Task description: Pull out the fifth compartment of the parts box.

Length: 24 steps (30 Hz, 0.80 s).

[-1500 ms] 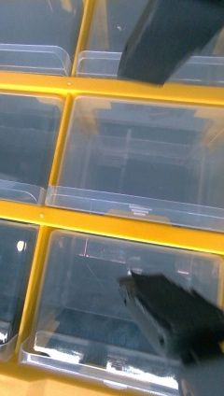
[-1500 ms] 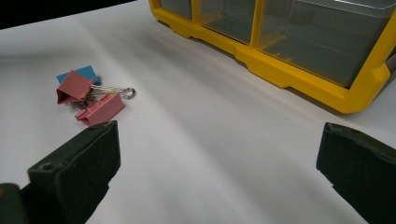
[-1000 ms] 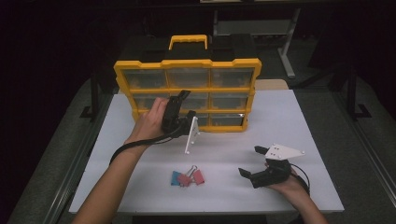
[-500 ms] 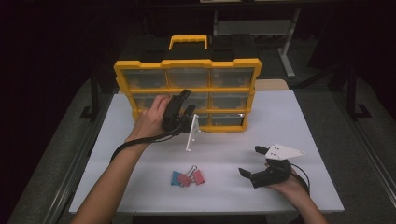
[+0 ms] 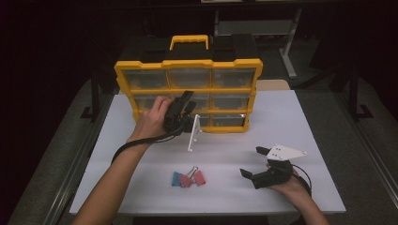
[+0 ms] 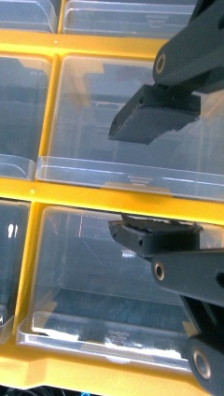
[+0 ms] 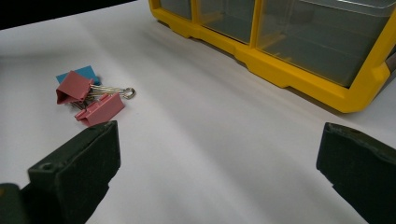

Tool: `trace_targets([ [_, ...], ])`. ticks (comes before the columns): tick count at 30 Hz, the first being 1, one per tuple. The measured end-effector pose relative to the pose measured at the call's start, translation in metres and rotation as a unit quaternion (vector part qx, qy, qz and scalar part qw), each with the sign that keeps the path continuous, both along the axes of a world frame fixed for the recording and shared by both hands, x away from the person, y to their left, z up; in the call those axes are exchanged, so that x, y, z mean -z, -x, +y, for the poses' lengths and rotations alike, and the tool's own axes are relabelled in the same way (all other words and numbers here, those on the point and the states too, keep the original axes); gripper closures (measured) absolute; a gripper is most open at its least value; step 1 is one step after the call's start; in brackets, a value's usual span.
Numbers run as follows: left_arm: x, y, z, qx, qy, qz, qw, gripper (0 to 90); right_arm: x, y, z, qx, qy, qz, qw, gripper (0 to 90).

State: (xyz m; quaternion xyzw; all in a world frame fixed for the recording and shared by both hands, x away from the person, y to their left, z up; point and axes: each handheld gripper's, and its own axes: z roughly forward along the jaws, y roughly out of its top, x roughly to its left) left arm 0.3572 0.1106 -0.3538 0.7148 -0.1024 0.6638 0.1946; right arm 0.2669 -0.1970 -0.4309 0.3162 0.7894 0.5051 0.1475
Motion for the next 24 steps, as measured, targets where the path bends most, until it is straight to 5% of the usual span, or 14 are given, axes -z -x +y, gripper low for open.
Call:
trace_targets([
  [1, -0.0016, 0.0012, 0.0007, -0.010, -0.014, -0.002, 0.9998, 52.4, 0.0000, 0.0000, 0.0000, 0.000, 0.000, 0.000, 1.0000, 0.0],
  [4, 0.0009, -0.0010, -0.0005, -0.001, 0.002, -0.002, 1.0000, 54.7, 0.0001, 0.0000, 0.0001, 0.000, 0.001, -0.001, 1.0000, 0.0],
  [5, -0.0012, 0.0009, 0.0003, -0.015, -0.018, -0.004, 0.9997, 56.0, 0.0000, 0.0000, 0.0001, 0.000, 0.000, 0.000, 1.0000, 0.0],
  [24, 0.0018, -0.0010, -0.0016, -0.025, -0.031, -0.016, 0.9991, 66.3, 0.0001, 0.0000, -0.0001, 0.000, 0.000, 0.000, 1.0000, 0.0],
])
